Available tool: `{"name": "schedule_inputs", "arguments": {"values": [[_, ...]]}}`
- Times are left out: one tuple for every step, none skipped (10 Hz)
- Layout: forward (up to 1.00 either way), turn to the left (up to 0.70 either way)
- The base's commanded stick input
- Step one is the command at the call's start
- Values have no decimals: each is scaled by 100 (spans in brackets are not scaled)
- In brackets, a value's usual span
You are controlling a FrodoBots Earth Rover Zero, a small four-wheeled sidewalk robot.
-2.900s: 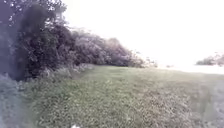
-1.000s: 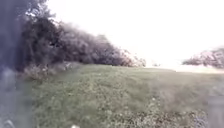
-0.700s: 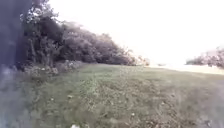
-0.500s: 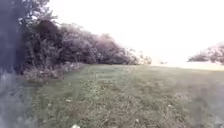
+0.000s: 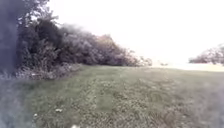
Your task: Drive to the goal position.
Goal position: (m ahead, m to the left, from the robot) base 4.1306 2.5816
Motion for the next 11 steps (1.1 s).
{"name": "schedule_inputs", "arguments": {"values": [[70,0],[70,0],[70,0],[70,0],[70,0],[70,0],[70,0],[70,0],[70,0],[70,0],[70,0]]}}
